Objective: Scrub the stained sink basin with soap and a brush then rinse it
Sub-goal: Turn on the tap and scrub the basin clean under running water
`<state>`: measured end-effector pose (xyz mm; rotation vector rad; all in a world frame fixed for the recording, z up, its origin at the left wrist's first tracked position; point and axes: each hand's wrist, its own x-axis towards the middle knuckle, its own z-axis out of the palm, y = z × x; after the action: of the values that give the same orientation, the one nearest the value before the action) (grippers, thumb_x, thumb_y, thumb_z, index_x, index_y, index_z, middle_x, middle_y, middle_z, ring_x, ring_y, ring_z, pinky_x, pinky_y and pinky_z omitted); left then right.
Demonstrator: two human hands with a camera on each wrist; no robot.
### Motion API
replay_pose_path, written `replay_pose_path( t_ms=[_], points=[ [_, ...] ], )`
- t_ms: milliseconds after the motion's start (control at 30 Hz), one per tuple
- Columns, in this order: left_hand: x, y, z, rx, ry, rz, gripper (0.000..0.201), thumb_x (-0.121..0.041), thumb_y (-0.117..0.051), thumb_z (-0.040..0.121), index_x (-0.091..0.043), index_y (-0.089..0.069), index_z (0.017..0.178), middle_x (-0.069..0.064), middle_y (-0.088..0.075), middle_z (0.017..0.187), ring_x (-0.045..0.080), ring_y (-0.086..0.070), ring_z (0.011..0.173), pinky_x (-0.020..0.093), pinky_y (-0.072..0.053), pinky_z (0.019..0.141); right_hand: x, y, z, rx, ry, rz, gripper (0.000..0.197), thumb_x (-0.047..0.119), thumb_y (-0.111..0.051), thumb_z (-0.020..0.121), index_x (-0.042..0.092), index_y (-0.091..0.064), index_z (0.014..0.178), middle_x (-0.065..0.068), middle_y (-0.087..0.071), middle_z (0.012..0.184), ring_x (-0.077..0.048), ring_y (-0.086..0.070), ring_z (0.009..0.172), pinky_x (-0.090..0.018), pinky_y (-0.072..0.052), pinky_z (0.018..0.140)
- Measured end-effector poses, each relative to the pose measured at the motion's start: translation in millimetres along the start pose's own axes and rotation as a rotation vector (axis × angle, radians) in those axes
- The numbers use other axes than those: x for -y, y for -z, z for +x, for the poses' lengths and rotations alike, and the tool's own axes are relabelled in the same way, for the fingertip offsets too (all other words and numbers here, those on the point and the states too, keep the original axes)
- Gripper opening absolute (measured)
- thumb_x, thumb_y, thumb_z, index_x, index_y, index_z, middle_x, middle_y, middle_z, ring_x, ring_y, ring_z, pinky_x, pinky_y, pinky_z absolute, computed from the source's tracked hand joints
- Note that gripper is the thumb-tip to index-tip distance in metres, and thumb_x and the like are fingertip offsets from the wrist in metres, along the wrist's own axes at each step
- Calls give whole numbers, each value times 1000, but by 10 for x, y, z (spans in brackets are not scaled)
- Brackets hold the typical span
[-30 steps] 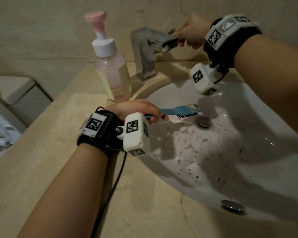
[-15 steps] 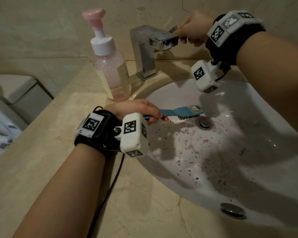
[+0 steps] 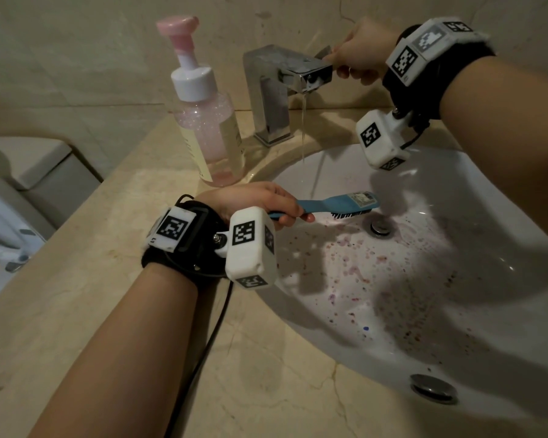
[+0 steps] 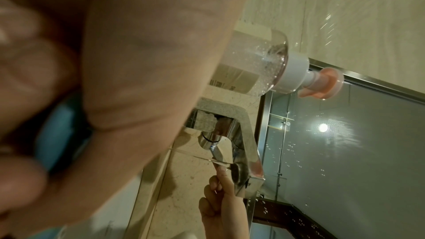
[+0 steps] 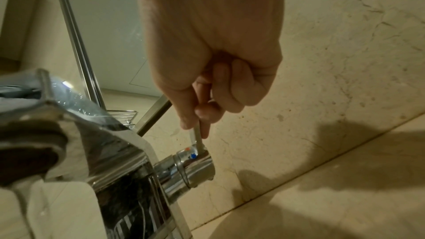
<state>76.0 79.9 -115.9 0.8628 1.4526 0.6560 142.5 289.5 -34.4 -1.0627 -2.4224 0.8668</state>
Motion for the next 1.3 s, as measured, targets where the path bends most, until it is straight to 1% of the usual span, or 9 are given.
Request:
replay_pose_path(
  t_ms=[333,500,600,767,900,967,1100,1200,1300],
  points=[
    [7,18,13,8,-3,-7,26,-3,-33,98,-3,-59,94,-7,-47,44,1,-41,31,9,-36,34,16,-20,-27,-2,-6,33,32,25,-50,95,17,-46,65,-1,-41,60,-12,-29,48,-22,-25,46],
    [12,23,20,8,2,-17,27,-3,-32,98,-3,-59,93,-7,-46,44,0,-41,30,9,-36,33,16,-31,-36,-11,-17,50,29,26,-49,95,17,-48,67,1,-41,61,-10,-29,49,-22,-25,46],
    [8,23,20,11,4,-13,27,-3,-32,98,-3,-59,94,-7,-47,44,0,-41,30,9,-36,34,15,-31,-45,-12,-13,61,24,26,-49,95,17,-52,74,2,-41,61,-10,-29,49,-22,-25,46],
    [2,24,24,17,7,-6,27,-3,-31,98,-3,-58,94,-8,-47,43,0,-42,30,9,-36,34,4,-31,-44,-1,-9,53,28,27,-49,96,18,-49,69,3,-40,61,-9,-29,50,-21,-25,47],
    [2,29,27,19,5,-14,27,-4,-32,98,-4,-59,94,-7,-47,44,0,-41,30,10,-36,34,-7,-14,-114,6,9,69,16,32,-53,94,17,-56,93,4,-43,62,-9,-32,51,-21,-28,47],
    [7,36,28,17,5,-17,27,-4,-32,98,-4,-59,94,-7,-46,44,1,-41,30,10,-36,34,-39,5,-155,21,6,103,17,33,-55,93,17,-55,97,5,-45,62,-9,-33,49,-21,-28,46],
    [-1,21,18,12,16,-31,28,-5,-32,99,-3,-59,94,-6,-46,44,1,-42,30,10,-36,33,-116,91,-302,42,-65,159,22,37,-56,92,15,-54,96,4,-48,65,-11,-32,48,-22,-27,44],
    [-22,-11,-8,-1,31,-45,29,-5,-30,99,-2,-58,94,-6,-47,44,1,-42,30,10,-37,33,-193,175,-454,73,-168,178,19,34,-48,96,18,-56,91,4,-46,66,-10,-31,48,-19,-27,41],
    [-54,-36,-55,-6,63,-30,29,-8,-28,100,-3,-57,96,-5,-48,43,2,-43,30,11,-38,34,-282,193,-638,177,-282,210,26,27,-39,99,20,-46,75,4,-38,64,-5,-30,30,-8,-21,29]
  ],
)
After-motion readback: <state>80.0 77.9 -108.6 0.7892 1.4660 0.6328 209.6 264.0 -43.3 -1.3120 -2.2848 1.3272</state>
